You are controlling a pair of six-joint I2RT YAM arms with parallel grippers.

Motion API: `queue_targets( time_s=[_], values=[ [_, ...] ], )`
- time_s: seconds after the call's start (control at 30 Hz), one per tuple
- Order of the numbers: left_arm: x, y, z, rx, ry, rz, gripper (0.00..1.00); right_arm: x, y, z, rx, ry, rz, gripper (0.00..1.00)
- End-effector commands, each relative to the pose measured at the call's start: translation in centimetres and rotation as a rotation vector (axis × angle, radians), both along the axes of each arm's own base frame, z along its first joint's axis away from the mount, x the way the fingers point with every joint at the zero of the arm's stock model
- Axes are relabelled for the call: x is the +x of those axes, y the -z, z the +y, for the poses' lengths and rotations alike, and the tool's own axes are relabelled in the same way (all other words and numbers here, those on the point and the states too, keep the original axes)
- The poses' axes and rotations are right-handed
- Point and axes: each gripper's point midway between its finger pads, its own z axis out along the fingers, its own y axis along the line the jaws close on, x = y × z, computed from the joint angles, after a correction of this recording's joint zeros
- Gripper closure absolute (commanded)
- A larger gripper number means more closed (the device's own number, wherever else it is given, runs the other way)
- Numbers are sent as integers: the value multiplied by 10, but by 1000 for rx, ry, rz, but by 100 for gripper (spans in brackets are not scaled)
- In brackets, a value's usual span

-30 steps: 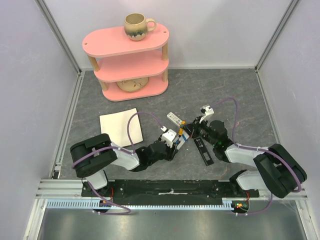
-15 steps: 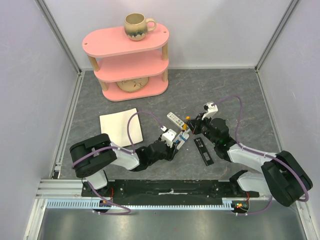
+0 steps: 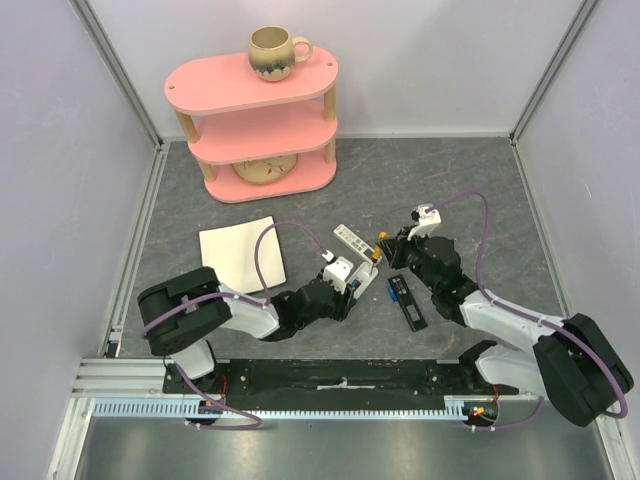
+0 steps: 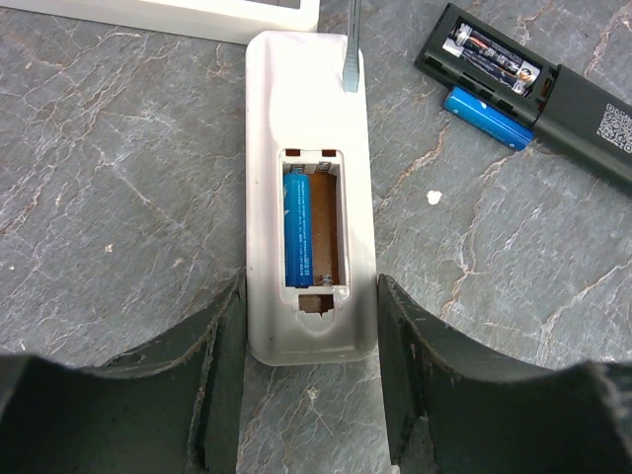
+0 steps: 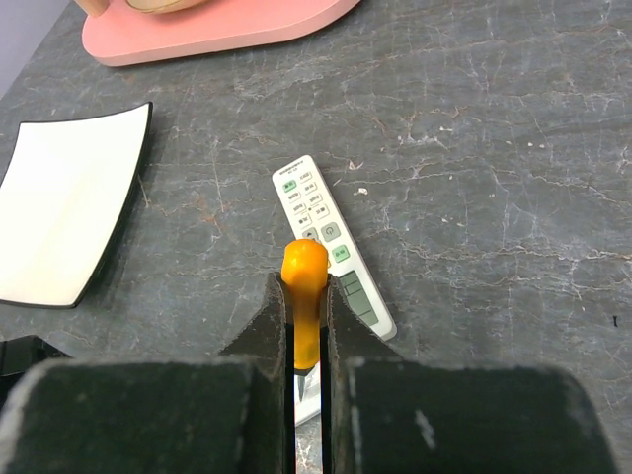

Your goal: Unload the batteries from the remote control

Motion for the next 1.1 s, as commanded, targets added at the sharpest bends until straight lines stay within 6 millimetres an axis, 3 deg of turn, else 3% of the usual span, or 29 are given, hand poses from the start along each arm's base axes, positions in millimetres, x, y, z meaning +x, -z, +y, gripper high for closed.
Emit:
queue_targets(
  time_s=[0.0,0.03,0.07,0.17,0.27,0.47,0.67,0.83,1.07],
  values=[
    [-53,80,71,306,0,281,74,5,-36,5,48,-11,-83,100],
    [-54,78,69,298,-3,289,65,4,-40,5,58,-14,-88,100],
    [-56,75,68,292,-3,300,45,2,-41,6,65,-19,-89,100],
    [-62,69,64,279,5,339,22,-3,-49,7,88,-35,-97,100],
    [-68,67,59,281,8,375,14,-6,-51,6,100,-32,-97,100],
    [-81,57,36,228,73,426,14,-14,-51,8,104,-64,-96,100],
    [-94,33,-6,26,231,434,15,-20,-43,6,114,-69,-83,100],
    [-81,32,10,27,147,405,20,-25,-44,5,120,-81,-86,100],
    [-70,26,43,-22,69,394,45,-34,-34,16,153,-145,-56,100]
  ],
)
